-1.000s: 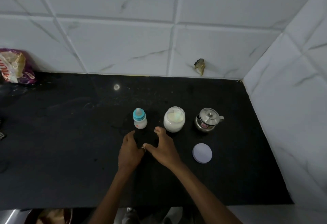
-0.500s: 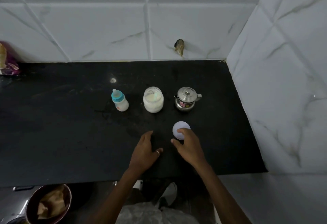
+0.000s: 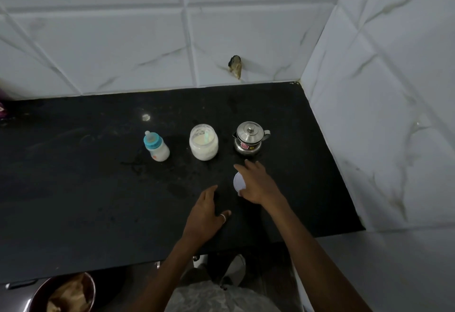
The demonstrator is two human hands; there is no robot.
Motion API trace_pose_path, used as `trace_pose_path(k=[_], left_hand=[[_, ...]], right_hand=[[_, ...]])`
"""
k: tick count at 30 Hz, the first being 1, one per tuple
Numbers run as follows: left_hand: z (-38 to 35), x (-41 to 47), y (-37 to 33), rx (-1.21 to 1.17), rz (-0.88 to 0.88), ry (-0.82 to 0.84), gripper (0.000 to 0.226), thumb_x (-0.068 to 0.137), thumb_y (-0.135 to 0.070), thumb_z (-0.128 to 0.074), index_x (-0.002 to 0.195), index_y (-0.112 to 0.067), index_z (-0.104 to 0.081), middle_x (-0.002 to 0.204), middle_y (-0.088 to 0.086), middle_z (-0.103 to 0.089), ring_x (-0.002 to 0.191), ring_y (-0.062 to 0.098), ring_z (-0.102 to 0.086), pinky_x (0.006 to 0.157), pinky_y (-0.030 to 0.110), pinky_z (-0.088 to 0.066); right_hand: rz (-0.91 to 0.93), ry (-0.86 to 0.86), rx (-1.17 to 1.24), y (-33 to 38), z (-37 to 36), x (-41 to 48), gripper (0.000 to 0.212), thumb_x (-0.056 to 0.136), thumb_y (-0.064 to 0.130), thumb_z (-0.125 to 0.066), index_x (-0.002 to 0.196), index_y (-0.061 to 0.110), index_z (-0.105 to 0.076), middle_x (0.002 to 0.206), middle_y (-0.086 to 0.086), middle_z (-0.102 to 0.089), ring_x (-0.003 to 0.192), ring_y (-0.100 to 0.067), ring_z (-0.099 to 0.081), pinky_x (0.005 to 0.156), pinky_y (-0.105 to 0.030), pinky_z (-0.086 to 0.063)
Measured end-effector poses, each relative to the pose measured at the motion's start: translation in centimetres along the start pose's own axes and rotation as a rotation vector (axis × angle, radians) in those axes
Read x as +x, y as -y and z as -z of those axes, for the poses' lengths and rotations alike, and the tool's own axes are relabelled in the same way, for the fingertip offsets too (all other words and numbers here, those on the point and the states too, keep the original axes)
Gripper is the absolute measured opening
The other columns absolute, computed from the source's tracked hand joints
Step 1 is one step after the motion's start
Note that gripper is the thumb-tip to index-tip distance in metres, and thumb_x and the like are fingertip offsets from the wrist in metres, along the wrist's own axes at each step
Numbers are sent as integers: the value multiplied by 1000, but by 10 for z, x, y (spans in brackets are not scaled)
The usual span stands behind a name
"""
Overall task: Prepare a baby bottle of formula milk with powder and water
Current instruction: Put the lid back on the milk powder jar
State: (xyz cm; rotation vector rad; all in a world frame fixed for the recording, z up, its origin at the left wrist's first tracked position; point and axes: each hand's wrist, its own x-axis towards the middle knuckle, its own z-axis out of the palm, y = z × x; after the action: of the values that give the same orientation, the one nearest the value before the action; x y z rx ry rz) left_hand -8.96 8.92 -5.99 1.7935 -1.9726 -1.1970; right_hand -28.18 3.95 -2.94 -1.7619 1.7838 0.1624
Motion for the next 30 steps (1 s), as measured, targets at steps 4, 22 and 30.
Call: trace_pose_path(k=[4, 22, 30], left_hand=[[3, 5, 3, -22, -11, 7, 88, 87, -34, -80, 157, -14, -31, 157, 6, -41, 139, 18, -48, 114, 29, -41], [60, 70, 24, -411, 52, -230, 123, 69, -38, -94, 162, -23, -15, 169, 1, -21, 153, 20, -29, 123, 46, -33], [77, 124, 24, -512, -51, -140, 141, 57, -26, -101, 162, -28, -7, 169, -1, -19, 153, 16, -28, 124, 41, -29]], right_hand=[[-42, 129, -53, 5, -5, 6, 95, 87, 16, -76, 160, 37, -19, 171, -3, -2, 156, -39, 4, 117, -56, -33], [105, -326, 292, 55, 72, -10, 79, 80, 21, -82, 150, 30, -46, 152, 2, -44, 137, -16, -43, 108, -34, -41], [124, -380, 290, 80, 101, -8, 79, 82, 20, -83, 150, 32, -45, 157, 4, -40, 146, -12, -33, 105, -22, -27]])
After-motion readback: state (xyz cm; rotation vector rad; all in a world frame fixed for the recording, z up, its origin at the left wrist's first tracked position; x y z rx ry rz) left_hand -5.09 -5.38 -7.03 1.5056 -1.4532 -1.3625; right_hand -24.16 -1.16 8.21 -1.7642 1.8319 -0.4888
